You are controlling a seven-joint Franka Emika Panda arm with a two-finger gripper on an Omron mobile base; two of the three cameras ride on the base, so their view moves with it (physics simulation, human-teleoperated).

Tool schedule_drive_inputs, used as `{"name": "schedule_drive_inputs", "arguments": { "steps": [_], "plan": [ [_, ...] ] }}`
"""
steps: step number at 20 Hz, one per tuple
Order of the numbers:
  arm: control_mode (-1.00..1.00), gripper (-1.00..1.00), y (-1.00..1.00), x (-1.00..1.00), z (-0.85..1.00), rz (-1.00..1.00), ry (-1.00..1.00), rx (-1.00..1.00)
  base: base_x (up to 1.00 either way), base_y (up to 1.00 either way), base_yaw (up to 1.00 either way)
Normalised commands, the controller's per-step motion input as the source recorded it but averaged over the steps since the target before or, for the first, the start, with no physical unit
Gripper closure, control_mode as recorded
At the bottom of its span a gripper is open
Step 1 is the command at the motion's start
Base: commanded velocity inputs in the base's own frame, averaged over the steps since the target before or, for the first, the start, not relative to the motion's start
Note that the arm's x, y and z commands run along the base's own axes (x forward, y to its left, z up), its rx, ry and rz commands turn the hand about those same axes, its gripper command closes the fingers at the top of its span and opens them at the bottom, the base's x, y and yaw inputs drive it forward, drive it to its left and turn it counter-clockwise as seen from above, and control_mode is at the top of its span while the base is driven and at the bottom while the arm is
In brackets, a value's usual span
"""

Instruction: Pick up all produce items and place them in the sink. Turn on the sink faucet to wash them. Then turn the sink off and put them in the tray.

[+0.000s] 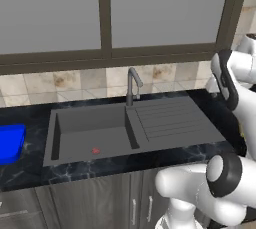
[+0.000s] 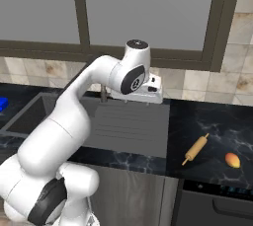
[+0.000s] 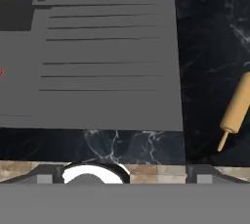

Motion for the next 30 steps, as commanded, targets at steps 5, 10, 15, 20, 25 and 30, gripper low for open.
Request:
{"name": "schedule_drive_inputs", "arguments": {
  "steps": [5, 10, 15, 20, 25, 30],
  "plan": [
    [-1.00, -1.00, -0.82, 0.00, -0.15, -0.19, 0.17, 0.04, 0.00, 0.00, 0.00],
    [-1.00, -1.00, -0.78, -0.08, -0.23, -0.26, 0.18, 0.03, 0.00, 0.00, 0.00],
    [-1.00, -1.00, -0.51, -0.24, -0.31, -0.23, 0.08, 0.00, 0.00, 0.00, 0.00],
    [-1.00, -1.00, -0.41, -0.03, -0.13, -0.08, 0.00, 0.00, 0.00, 0.00, 0.00],
    [-1.00, -1.00, -0.52, -0.15, -0.07, -0.07, -0.02, 0.00, 0.00, 0.00, 0.00],
    [-1.00, -1.00, -0.60, -0.44, -0.09, -0.08, -0.07, 0.00, 0.00, 0.00, 0.00]
  ]
}}
